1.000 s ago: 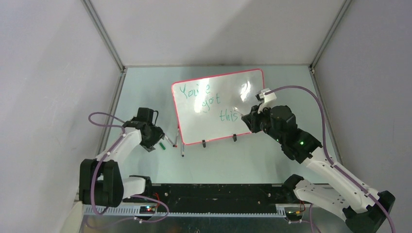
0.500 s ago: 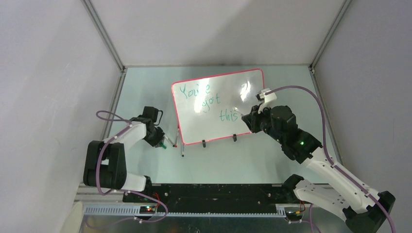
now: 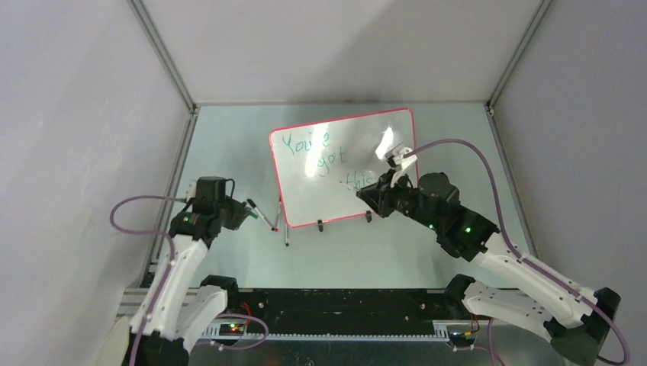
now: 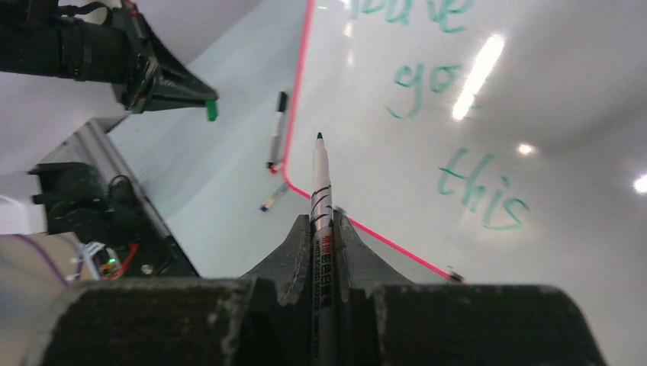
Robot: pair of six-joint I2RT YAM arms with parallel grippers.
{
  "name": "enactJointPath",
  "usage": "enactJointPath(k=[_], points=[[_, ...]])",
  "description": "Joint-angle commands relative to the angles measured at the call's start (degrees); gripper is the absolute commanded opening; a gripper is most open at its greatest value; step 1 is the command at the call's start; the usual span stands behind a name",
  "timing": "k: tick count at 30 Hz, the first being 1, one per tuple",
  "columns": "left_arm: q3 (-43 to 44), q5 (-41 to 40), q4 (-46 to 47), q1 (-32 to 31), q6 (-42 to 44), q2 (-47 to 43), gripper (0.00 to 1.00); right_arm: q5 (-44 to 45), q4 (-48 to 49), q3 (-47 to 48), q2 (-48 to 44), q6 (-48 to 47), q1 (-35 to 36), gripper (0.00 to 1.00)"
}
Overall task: Write a sentence on the whiteboard
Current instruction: Close the whiteboard marker at the center of the board.
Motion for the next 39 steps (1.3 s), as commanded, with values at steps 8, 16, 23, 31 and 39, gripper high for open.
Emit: enactJointPath(k=[8, 16, 23, 31, 39], points=[[-14.41, 15.02, 38.17, -0.69, -33.59, -25.65, 0.00, 4.18, 26.24, -0.17, 10.40, 6.43, 13.36, 0.00], [-11.56, 15.60, 37.64, -0.87, -33.09, -25.85, 0.00, 10.49, 28.67, 4.93, 18.44, 9.62, 19.51, 0.00], [-10.92, 15.63, 34.69, -0.95, -33.52, -26.55, 0.00, 7.80, 25.55, 9.52, 23.33, 10.34, 19.81, 0.00], [-11.03, 15.98, 32.95, -0.98, -33.82, -26.86, 0.00, 7.39, 23.78, 12.69, 25.87, 8.64, 19.68, 0.00], [-11.04, 16.31, 32.22, -0.93, -34.24, -26.94, 0.00, 6.93, 23.47, 14.12, 27.49, 7.95, 19.10, 0.00]])
